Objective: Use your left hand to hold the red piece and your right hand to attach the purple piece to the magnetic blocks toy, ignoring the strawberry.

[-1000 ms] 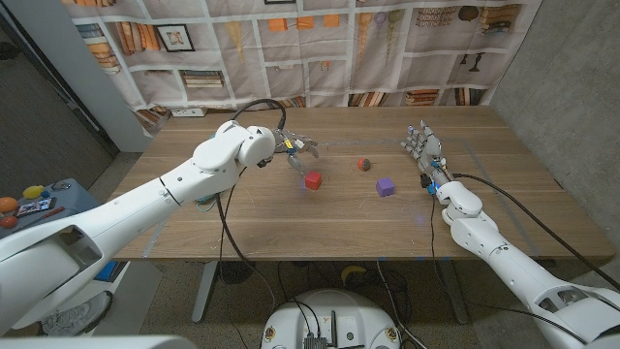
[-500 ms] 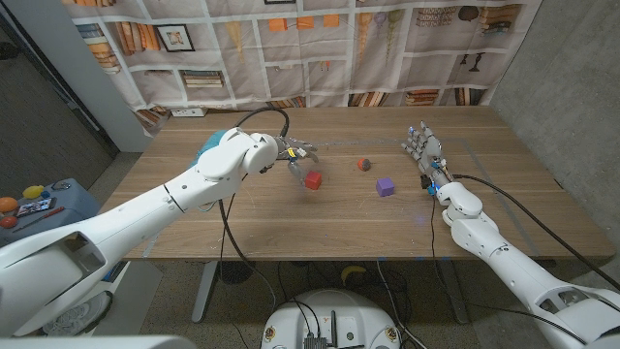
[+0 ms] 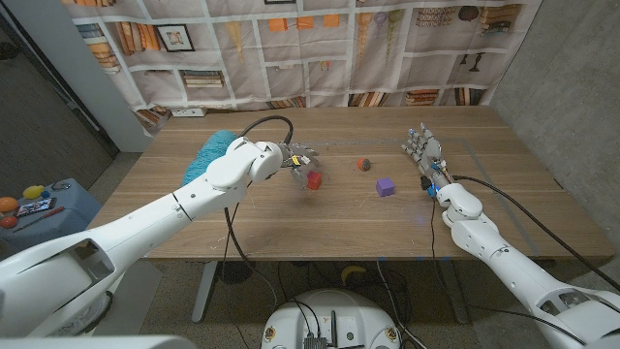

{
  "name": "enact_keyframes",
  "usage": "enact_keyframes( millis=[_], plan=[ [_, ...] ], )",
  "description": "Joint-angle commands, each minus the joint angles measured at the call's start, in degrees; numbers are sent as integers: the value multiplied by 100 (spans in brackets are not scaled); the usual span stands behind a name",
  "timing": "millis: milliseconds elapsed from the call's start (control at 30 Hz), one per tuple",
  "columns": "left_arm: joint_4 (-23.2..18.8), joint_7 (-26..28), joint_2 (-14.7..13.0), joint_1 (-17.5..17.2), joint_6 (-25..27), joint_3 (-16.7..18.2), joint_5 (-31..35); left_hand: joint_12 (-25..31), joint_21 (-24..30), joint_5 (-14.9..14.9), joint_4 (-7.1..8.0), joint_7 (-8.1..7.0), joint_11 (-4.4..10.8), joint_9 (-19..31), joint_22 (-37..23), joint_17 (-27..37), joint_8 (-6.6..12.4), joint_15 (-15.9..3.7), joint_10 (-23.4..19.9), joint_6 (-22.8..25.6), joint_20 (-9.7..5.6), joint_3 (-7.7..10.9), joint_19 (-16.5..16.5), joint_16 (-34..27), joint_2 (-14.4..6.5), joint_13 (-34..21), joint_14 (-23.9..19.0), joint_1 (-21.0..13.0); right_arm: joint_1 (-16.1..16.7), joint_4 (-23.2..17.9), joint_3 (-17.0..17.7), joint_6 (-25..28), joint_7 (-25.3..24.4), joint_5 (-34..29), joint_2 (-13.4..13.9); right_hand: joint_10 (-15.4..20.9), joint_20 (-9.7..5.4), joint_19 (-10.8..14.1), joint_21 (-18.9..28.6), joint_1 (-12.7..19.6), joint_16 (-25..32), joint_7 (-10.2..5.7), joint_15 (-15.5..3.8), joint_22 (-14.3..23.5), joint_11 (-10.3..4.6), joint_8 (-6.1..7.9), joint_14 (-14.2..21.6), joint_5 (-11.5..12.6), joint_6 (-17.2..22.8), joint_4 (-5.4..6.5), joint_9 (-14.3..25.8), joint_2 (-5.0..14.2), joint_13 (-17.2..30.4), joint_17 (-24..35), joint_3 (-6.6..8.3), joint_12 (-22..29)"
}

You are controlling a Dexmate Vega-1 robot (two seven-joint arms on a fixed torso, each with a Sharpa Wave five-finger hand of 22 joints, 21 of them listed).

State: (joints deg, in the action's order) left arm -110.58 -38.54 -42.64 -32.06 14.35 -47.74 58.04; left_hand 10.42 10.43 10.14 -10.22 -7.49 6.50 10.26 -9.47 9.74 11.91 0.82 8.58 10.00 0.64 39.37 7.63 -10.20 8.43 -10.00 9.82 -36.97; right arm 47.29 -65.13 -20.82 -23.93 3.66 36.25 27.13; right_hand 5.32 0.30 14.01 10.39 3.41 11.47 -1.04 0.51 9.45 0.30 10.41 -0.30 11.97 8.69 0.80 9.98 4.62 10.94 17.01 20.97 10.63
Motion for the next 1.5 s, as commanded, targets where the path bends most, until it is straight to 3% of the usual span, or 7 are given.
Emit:
enact_keyframes(
  millis=[33, 533, 633, 867, 1333, 1400, 1500],
  plan=[
    [178, 416, 150, -149, 69, -85, 262, 83, 55, 3, -12, 13, 16, 27, -20, 12, 87, -37, -121, 178, 16, -34, -126, -69, -9, -10, 80, -130, -16, 50, 7, -21, 52, 22, 0, 72, -2, 39, 34, -34, 23, -10, 20, 10, -10, 37, 12, 10, 73, -3, 20, 56, -3, 2, 60, 53],
    [372, 1014, 264, -235, 87, -109, 396, 165, 106, 5, -20, 134, 86, 36, -16, 8, 427, -245, -782, 1200, 5, -195, -671, -114, 6, -2, -620, -518, -101, 183, -3, -41, 115, 26, -30, 84, -7, 61, 40, -39, 33, -6, 16, 10, -12, 40, 31, 9, 87, -4, 20, 63, -3, -18, 70, 57],
    [396, 1154, 288, -270, 135, -108, 436, 181, 119, 2, -20, 167, 176, 37, -16, 7, 505, -317, -970, 1480, -25, -249, -839, -119, 10, -2, -799, -622, -89, 139, -4, 19, 63, 14, -9, 87, -12, 68, 41, -42, 34, -8, 11, 10, -13, 40, 31, 9, 89, -3, 20, 64, -3, -21, 70, 58],
    [468, 1491, 303, -344, 161, -116, 489, 205, 136, -6, -19, 239, 224, 39, -17, 5, 667, -447, -1345, 2105, -112, -363, -1180, -120, 12, -1, -1148, -845, -87, 161, 3, -16, 101, 36, -20, 103, -5, 90, 47, -53, 44, 1, 7, 10, -27, 43, 52, 8, 99, 3, 20, 65, -3, -29, 70, 62],
    [636, 1758, 383, -359, 257, -224, 635, 186, 133, -6, -8, 272, 236, 45, -22, 7, 780, -573, -1621, 2667, -195, -500, -1459, -113, 0, -1, -1472, -1048, -87, 134, 0, -10, 110, 29, -5, 115, -14, 129, 56, -65, 54, 6, -7, 10, -18, 44, 72, 8, 111, 10, 20, 71, -3, -43, 76, 64],
    [654, 1796, 386, -355, 254, -218, 620, 198, 142, -1, -3, 303, 313, 49, -23, 7, 793, -612, -1738, 2771, -227, -532, -1554, -114, -18, -1, -1562, -1104, -78, 117, 0, -11, 106, 27, -1, 118, -17, 131, 56, -67, 54, 6, -8, 10, -15, 44, 73, 8, 110, 12, 20, 72, -3, -45, 77, 65],
    [664, 1821, 382, -343, 265, -221, 638, 175, 129, 17, 13, 416, 307, 54, -24, 6, 854, -634, -1801, 3055, -258, -565, -1626, -86, -79, 0, -1609, -1179, -63, 84, -5, -6, 92, 11, 13, 118, -22, 133, 55, -68, 54, 8, -11, 10, -15, 44, 73, 8, 112, 13, 21, 75, -3, -46, 78, 65]
  ],
)
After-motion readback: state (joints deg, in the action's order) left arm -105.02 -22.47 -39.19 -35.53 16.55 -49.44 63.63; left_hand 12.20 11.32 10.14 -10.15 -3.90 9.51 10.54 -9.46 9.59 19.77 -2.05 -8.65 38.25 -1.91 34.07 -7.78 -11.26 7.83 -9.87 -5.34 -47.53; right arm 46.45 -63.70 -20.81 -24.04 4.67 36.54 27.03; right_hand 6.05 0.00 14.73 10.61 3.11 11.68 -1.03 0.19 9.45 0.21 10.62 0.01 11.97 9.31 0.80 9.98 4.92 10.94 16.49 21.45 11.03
